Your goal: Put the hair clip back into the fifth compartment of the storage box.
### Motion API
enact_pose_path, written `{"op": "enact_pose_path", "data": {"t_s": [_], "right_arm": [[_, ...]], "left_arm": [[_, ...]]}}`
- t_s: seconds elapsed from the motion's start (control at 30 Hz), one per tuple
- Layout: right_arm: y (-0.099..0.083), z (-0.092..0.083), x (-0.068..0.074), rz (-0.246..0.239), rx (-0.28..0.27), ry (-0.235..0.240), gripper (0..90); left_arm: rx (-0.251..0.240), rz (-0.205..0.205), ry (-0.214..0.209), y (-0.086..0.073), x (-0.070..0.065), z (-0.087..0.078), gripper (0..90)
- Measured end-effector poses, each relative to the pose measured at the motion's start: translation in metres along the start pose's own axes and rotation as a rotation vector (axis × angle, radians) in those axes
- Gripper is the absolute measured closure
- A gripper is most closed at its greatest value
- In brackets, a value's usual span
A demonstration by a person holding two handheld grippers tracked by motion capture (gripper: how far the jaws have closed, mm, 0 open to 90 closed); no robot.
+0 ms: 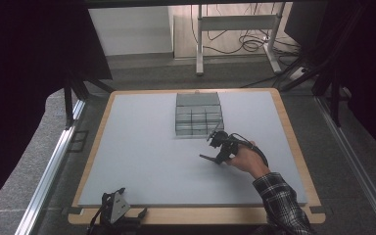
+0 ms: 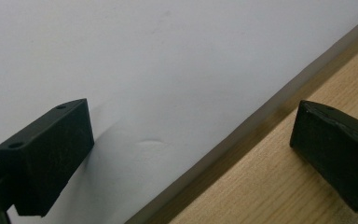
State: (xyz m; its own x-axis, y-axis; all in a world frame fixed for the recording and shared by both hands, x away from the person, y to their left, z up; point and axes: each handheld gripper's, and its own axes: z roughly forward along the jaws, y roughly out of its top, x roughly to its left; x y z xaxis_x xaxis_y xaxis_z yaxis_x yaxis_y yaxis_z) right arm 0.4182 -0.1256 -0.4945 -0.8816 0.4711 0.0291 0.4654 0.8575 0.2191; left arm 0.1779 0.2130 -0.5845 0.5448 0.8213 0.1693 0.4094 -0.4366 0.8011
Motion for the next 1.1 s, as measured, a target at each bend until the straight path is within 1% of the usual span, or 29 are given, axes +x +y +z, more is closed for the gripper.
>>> {"op": "enact_pose_path", "data": {"t_s": [0.07, 0.17, 0.23, 0.27, 0.4, 0.5, 0.57, 0.6, 0.63, 0.83, 0.93, 0.97, 1.1], "right_arm": [[0.001, 0.0, 0.001, 0.003, 0.003, -0.012, 75.9], [0.002, 0.0, 0.001, 0.005, 0.012, -0.013, 76.2], [0.002, -0.002, 0.0, 0.009, 0.01, -0.007, 76.3], [0.002, -0.002, 0.0, 0.013, 0.003, -0.014, 76.3], [0.002, -0.007, 0.0, 0.017, -0.003, -0.01, 76.4], [0.001, -0.013, -0.001, 0.022, -0.026, -0.012, 76.4], [0.001, -0.015, -0.001, 0.025, -0.031, -0.011, 76.4], [0.001, -0.02, -0.002, 0.034, -0.046, -0.01, 76.4], [0.001, -0.022, -0.003, 0.033, -0.051, -0.005, 76.4], [0.001, -0.028, -0.004, 0.044, -0.081, -0.014, 76.4], [0.0, -0.031, -0.005, 0.052, -0.11, -0.017, 76.4], [0.0, -0.031, -0.005, 0.052, -0.11, -0.017, 76.4], [0.001, -0.034, -0.006, 0.057, -0.14, -0.026, 76.4]], "left_arm": [[0.0, 0.0, 0.0, 0.0, 0.0, 0.0, 0.0], [0.0, 0.0, 0.0, 0.0, 0.0, 0.0, 0.0], [0.0, 0.0, 0.0, 0.0, 0.0, 0.0, 0.0], [0.0, 0.0, 0.0, 0.0, 0.0, 0.0, 0.0], [0.002, 0.003, 0.001, 0.0, 0.0, 0.0, 0.0], [0.002, 0.003, 0.001, 0.0, 0.0, 0.0, 0.0], [0.002, 0.003, 0.001, 0.0, 0.0, 0.0, 0.0], [0.002, 0.002, 0.001, 0.0, 0.0, 0.0, 0.0], [0.002, 0.002, 0.001, 0.0, 0.0, 0.0, 0.0], [0.002, 0.003, 0.001, 0.0, 0.0, 0.0, 0.0], [0.002, 0.002, 0.001, 0.0, 0.0, 0.0, 0.0], [0.002, 0.003, 0.001, 0.0, 0.0, 0.0, 0.0], [0.002, 0.003, 0.001, 0.0, 0.0, 0.0, 0.0]]}}
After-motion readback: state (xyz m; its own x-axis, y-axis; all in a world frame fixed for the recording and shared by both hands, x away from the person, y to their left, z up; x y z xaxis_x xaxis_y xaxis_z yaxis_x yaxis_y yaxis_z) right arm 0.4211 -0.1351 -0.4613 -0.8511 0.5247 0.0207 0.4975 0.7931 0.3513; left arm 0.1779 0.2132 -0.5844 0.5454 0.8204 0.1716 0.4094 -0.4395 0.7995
